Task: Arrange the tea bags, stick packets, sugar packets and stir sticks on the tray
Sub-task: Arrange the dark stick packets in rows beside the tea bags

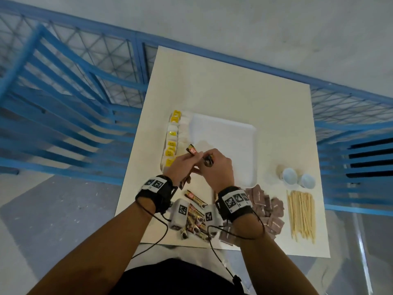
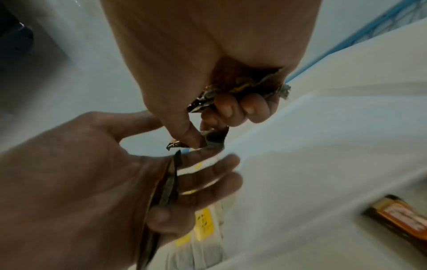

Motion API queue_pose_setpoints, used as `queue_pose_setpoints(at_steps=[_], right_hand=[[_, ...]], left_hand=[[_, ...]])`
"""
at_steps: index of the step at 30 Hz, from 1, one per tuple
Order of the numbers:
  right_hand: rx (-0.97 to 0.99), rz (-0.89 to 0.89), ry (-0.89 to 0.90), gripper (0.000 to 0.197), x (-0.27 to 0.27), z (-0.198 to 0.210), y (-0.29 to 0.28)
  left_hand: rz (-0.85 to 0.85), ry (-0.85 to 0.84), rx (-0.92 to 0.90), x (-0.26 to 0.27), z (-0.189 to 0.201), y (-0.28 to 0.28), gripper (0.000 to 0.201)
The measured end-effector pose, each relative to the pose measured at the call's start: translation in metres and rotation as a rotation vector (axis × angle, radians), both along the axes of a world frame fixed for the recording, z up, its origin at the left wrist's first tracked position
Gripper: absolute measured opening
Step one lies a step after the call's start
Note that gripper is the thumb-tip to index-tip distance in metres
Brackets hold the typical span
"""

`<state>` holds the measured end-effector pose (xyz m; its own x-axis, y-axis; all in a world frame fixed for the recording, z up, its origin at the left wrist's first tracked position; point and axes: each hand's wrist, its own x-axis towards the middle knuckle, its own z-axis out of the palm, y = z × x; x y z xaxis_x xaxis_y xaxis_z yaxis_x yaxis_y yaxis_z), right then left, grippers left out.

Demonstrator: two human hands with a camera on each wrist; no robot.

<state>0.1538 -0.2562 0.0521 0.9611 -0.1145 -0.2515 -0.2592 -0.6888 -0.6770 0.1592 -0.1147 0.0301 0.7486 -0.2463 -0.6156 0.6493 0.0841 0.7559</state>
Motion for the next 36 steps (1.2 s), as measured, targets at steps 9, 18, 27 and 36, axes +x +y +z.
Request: queue_pose_setpoints(at_steps=[9, 18, 27, 36], right_hand=[[0.079, 0.086, -0.013, 0.017, 0.04, -0.008, -0.033], [0.136, 0.304, 0.074, 0.022, 0.05, -0.012, -0.058], [0.256, 0.279, 0.133, 0.024, 0.044, -0.01, -0.044], [0.323, 0.242, 0.083, 0.013, 0.061, 0.008, -0.045]], left_hand=[[0.275, 0.026, 0.094, 0.024, 0.005, -0.034, 0.037], [0.583, 0.184, -0.175, 0.04, -0.005, -0.057, 0.038], [0.734, 0.338, -0.402, 0.057, -0.001, -0.045, 0.04], [0.537, 0.153, -0.231, 0.062, 0.002, -0.002, 0.02]])
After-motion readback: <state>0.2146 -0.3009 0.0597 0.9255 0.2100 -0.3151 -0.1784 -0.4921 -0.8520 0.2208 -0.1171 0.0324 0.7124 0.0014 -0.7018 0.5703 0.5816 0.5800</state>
